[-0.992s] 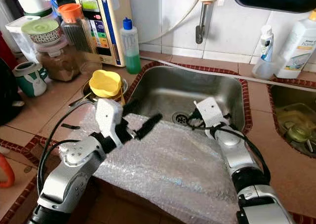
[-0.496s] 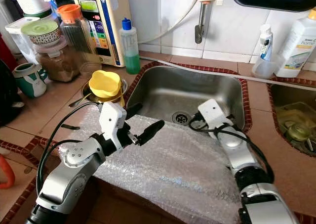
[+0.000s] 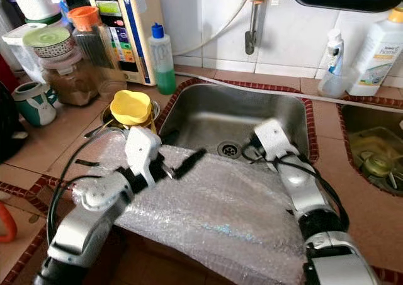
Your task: Kitchen organization
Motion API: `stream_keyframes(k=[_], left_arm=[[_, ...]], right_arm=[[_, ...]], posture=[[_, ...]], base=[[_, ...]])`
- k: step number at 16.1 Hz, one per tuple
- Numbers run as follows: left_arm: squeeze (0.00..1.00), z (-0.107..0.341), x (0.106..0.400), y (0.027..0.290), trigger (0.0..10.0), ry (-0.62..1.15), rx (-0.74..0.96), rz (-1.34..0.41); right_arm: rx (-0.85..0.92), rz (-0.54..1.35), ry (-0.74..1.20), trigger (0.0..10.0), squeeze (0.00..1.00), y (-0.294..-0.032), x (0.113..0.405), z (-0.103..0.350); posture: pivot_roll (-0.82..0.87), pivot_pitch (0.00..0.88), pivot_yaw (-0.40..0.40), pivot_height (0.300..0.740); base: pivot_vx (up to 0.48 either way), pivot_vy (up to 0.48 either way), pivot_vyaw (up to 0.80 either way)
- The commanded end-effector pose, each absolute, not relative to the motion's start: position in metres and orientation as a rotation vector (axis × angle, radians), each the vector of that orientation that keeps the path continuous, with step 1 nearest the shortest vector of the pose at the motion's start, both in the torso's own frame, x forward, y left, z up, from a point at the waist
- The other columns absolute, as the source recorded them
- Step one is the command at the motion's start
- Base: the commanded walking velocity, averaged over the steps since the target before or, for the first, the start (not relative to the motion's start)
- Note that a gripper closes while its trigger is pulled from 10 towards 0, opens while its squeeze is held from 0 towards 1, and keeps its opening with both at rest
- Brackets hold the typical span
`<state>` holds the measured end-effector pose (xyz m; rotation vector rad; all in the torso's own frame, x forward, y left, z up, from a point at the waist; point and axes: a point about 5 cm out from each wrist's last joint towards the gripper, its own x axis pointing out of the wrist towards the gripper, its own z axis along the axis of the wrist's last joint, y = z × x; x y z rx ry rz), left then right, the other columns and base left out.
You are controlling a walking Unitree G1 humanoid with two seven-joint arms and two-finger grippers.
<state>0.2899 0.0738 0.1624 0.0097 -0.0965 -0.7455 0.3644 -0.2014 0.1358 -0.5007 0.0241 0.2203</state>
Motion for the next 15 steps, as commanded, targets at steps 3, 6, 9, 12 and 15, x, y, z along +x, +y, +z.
stream_keyframes(k=[3, 6, 9, 12, 15], left_arm=[[1.00, 0.168, 0.301, 0.082, 10.0, -0.123, 0.022, -0.650], [1.00, 0.169, 0.314, 0.091, 10.0, -0.123, 0.019, -0.530], [1.00, 0.172, 0.321, 0.093, 10.0, -0.128, 0.000, -0.487], [1.00, 0.165, 0.324, 0.090, 10.0, -0.140, 0.075, -0.504], [1.00, 0.156, 0.326, 0.091, 10.0, -0.132, 0.126, -0.487]], right_arm=[[-0.425, 0.282, -0.061, 10.0, 1.00, -0.178, 0.363, 0.153], [-0.349, 0.322, -0.101, 10.0, 1.00, -0.155, 0.352, 0.159], [-0.252, 0.378, -0.121, 10.0, 1.00, -0.133, 0.339, 0.164], [-0.094, 0.464, -0.091, 10.0, 1.00, -0.106, 0.320, 0.168], [0.004, 0.526, -0.059, 10.0, 1.00, -0.094, 0.310, 0.175]], posture=[[-0.21, 0.072, 0.115, 0.740], [-0.20, 0.072, 0.116, 0.740], [-0.21, 0.074, 0.115, 0.740], [-0.21, 0.076, 0.117, 0.740], [-0.23, 0.076, 0.119, 0.740]], base=[[0.000, 0.000, 0.00], [0.000, 0.000, 0.00], [0.000, 0.000, 0.00], [0.000, 0.000, 0.00], [0.000, 0.000, 0.00]])
